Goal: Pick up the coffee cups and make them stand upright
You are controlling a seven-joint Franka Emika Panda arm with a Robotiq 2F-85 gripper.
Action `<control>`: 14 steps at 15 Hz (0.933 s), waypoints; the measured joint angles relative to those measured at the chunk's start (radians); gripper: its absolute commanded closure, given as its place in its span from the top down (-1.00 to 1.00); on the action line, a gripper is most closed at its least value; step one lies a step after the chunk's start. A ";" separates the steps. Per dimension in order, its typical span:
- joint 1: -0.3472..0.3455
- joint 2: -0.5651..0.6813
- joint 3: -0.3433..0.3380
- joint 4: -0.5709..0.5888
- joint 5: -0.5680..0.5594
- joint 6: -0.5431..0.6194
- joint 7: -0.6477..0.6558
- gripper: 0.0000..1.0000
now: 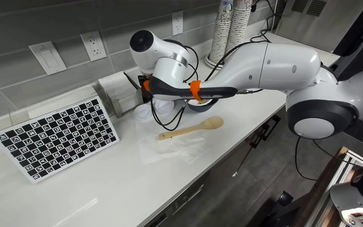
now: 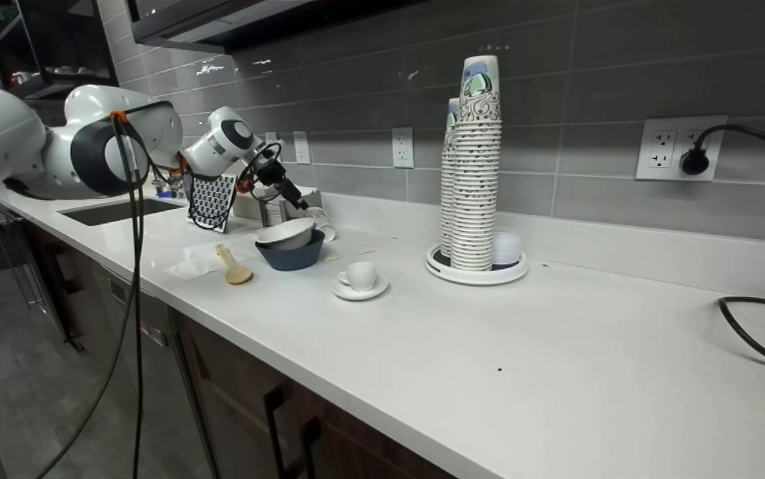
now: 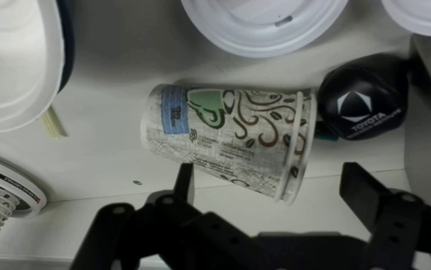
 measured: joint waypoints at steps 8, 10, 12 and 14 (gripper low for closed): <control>-0.001 0.064 -0.052 0.013 -0.008 0.049 0.073 1.00; 0.011 0.073 -0.080 0.017 -0.020 0.043 0.100 0.47; 0.033 0.073 -0.118 0.024 -0.043 0.019 0.122 0.17; 0.062 0.073 -0.157 0.042 -0.067 -0.027 0.138 -0.08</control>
